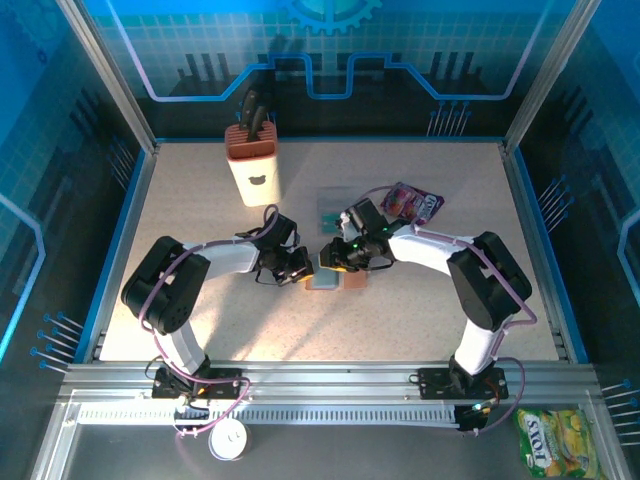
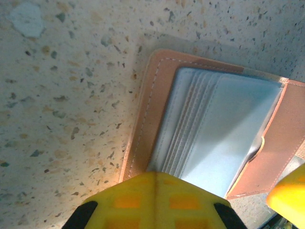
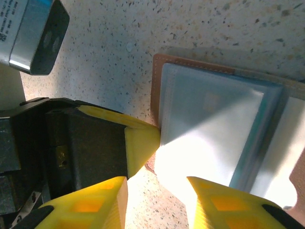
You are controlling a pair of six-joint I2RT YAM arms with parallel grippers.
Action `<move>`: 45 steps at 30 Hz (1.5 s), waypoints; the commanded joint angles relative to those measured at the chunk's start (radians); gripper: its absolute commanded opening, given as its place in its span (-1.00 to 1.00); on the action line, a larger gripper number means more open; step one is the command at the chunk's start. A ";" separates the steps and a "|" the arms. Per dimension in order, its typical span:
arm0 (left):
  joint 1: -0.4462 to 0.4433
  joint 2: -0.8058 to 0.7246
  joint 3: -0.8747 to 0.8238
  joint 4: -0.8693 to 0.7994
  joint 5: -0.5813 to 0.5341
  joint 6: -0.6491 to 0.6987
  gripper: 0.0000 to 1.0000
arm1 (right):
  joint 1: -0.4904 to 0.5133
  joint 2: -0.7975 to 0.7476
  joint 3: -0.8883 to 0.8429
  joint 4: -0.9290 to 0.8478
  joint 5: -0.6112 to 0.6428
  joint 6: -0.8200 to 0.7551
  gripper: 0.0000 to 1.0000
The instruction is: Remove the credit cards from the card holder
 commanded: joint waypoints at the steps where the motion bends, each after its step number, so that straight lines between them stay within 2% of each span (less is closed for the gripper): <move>1: -0.007 0.011 -0.028 -0.020 -0.015 -0.006 -0.99 | 0.013 0.038 0.012 0.005 -0.020 0.016 -0.19; 12: -0.007 0.012 -0.030 -0.015 -0.012 -0.007 -0.99 | 0.015 0.067 0.009 -0.008 -0.005 0.012 -0.17; 21: -0.007 0.016 -0.027 -0.017 -0.012 -0.006 -0.99 | 0.011 0.033 0.020 -0.097 0.090 -0.026 -0.17; 45: -0.007 -0.041 -0.004 -0.034 -0.021 0.009 -0.99 | -0.019 0.005 -0.018 -0.079 0.089 -0.028 -0.17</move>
